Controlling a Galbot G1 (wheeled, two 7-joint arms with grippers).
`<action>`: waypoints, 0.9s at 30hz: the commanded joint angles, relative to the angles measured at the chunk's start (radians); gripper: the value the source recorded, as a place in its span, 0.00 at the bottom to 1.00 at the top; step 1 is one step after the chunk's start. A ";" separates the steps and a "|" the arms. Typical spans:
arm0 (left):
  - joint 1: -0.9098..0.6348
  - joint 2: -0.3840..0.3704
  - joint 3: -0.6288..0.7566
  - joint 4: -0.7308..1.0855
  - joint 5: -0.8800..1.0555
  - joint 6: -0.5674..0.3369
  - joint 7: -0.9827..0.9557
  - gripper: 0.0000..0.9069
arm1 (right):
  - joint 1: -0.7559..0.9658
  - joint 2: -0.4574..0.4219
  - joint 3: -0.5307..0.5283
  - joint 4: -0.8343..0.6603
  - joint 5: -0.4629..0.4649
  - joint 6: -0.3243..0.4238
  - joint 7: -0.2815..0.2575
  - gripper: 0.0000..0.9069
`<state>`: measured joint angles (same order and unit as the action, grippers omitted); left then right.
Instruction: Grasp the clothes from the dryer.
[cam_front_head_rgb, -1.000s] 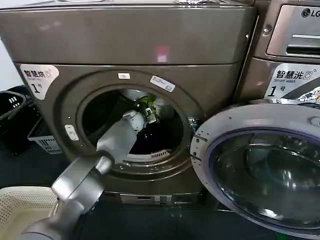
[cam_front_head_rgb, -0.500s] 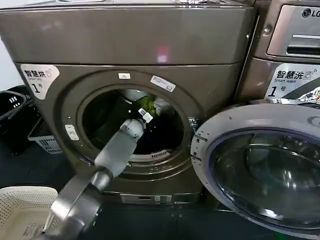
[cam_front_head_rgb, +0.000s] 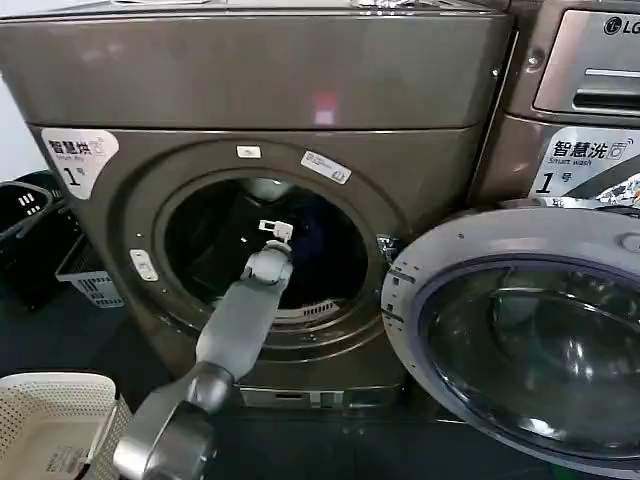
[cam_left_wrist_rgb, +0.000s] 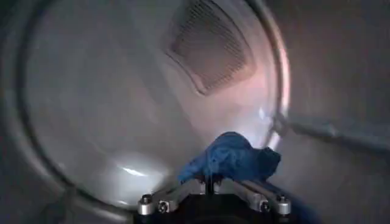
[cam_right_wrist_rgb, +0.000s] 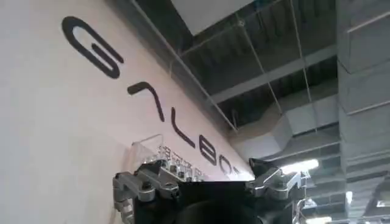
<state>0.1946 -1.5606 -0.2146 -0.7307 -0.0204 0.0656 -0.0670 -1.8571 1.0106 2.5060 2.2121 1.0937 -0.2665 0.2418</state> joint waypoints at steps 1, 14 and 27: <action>0.087 -0.031 -0.108 -0.118 -0.060 -0.186 -0.222 0.00 | -0.001 -0.001 0.005 -0.006 -0.001 0.003 -0.001 1.00; 0.049 -0.074 -0.142 -0.032 -0.030 -0.204 -0.237 0.00 | -0.013 -0.004 0.020 -0.015 0.000 0.011 -0.007 1.00; 0.036 -0.078 -0.130 -0.025 -0.032 -0.188 -0.234 0.00 | -0.015 -0.006 0.023 -0.016 0.002 0.010 -0.010 1.00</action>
<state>0.2315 -1.6091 -0.3366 -0.7664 -0.0520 -0.1113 -0.2833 -1.8702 1.0050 2.5261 2.1968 1.0956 -0.2587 0.2326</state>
